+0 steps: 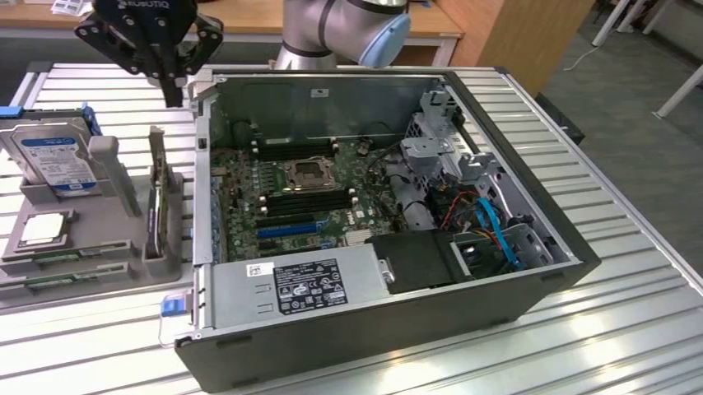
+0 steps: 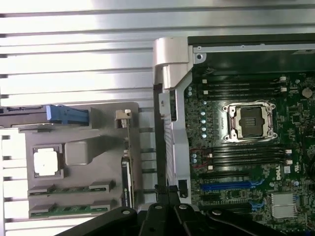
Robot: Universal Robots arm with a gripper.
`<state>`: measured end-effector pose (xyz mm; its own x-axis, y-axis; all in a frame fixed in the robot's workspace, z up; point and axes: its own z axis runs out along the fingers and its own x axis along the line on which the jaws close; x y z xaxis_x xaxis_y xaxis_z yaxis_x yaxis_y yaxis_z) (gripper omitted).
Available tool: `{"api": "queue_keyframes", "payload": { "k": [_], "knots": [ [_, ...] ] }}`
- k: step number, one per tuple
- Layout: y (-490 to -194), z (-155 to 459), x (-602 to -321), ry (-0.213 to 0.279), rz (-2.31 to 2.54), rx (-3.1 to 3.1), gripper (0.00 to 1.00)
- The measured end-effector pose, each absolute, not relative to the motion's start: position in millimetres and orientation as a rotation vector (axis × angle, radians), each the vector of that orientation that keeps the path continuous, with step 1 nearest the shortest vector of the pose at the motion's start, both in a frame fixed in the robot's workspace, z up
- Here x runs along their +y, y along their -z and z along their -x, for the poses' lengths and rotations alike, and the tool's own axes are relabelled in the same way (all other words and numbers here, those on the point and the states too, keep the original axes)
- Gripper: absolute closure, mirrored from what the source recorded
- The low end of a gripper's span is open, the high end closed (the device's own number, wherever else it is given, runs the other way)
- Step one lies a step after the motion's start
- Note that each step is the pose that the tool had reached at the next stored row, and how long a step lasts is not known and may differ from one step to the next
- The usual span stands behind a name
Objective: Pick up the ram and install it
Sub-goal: 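Reach for the ram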
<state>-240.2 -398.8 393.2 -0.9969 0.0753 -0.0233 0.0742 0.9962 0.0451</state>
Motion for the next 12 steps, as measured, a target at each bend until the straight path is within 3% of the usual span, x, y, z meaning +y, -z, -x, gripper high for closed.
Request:
{"api": "queue_keyframes", "payload": {
  "k": [12],
  "knots": [
    [-393.2, 271.3, -398.9, -0.069, -0.116, 3.114, 0.9]
  ]
}}
